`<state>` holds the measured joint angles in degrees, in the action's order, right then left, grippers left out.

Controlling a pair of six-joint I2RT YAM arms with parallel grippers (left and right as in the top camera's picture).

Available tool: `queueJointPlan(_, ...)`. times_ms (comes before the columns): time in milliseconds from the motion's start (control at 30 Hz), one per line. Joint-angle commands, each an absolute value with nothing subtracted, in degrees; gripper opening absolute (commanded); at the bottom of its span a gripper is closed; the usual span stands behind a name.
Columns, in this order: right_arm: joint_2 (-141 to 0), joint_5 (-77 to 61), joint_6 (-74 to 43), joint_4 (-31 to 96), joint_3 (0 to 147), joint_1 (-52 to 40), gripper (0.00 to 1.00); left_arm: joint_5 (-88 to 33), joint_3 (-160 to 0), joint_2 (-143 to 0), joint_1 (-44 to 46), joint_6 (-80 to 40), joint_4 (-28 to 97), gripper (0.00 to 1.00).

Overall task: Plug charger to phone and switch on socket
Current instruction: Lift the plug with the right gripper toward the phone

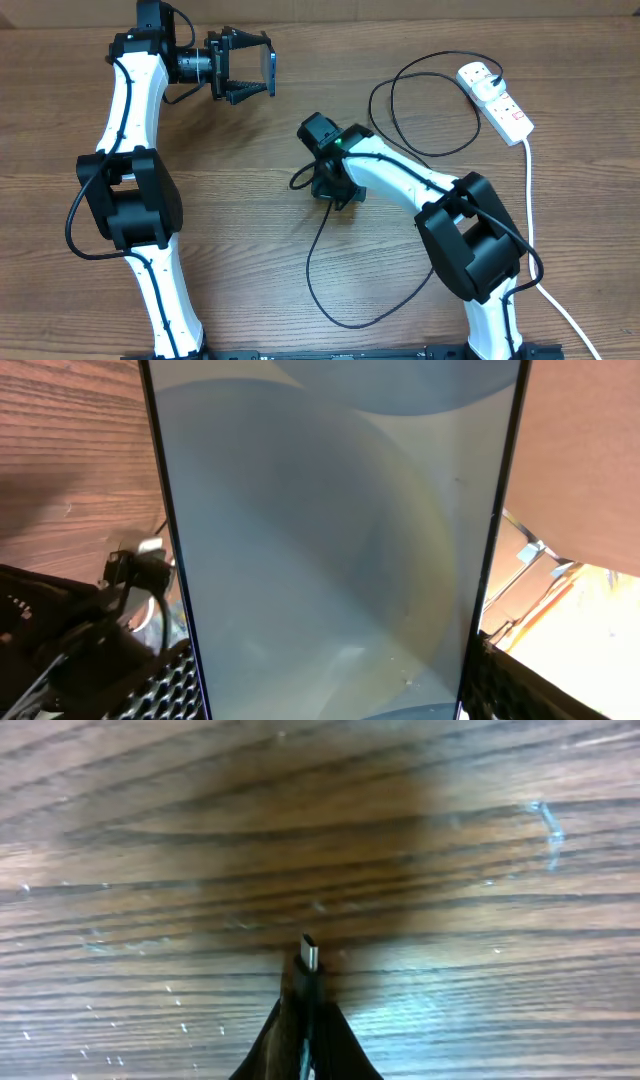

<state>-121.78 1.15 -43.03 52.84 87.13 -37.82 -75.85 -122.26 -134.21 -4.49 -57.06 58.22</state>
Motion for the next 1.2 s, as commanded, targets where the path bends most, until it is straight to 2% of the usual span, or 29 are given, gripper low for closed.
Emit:
queueJointPlan(0, -120.49, -6.96, -38.89, 54.35, 89.49, -34.26, 0.04, -77.82, -124.03, -134.3, -4.34, -56.07, 58.24, 0.74)
queueJointPlan(167, -113.12, -21.8, -30.76, 55.48, 89.49, -28.56, 0.04, -78.06, -124.03, -134.3, -3.68, -54.76, 58.33, 0.74)
queueJointPlan(200, -110.17, -29.56, -25.69, 55.83, 89.49, -26.96, 0.04, -78.04, -124.03, -134.3, -3.16, -54.08, 58.5, 0.74)
queueJointPlan(367, -102.32, -45.12, -13.8, 59.59, 89.49, -25.69, 0.04, -78.0, -124.03, -134.3, -1.06, -52.27, 58.52, 0.73)
queueJointPlan(633, -96.51, -42.11, -2.72, 70.91, 89.47, -25.69, 0.04, -75.81, -124.03, -134.3, 3.53, -44.62, 58.65, 0.71)
queueJointPlan(700, -96.57, -36.8, -2.44, 73.32, 89.47, -25.82, 0.04, -74.96, -124.03, -134.3, 4.56, -41.67, 58.74, 0.7)
queueJointPlan(1033, -96.55, -34.46, -2.5, 74.32, 89.47, -25.74, 0.04, -61.89, -124.03, -134.3, 6.46, -34.76, 65.01, 0.7)
queueJointPlan(1167, -96.55, -28.1, -5.3, 74.04, 89.47, -25.74, 0.04, -57.87, -124.03, -134.3, 6.46, -34.35, 66.48, 0.7)
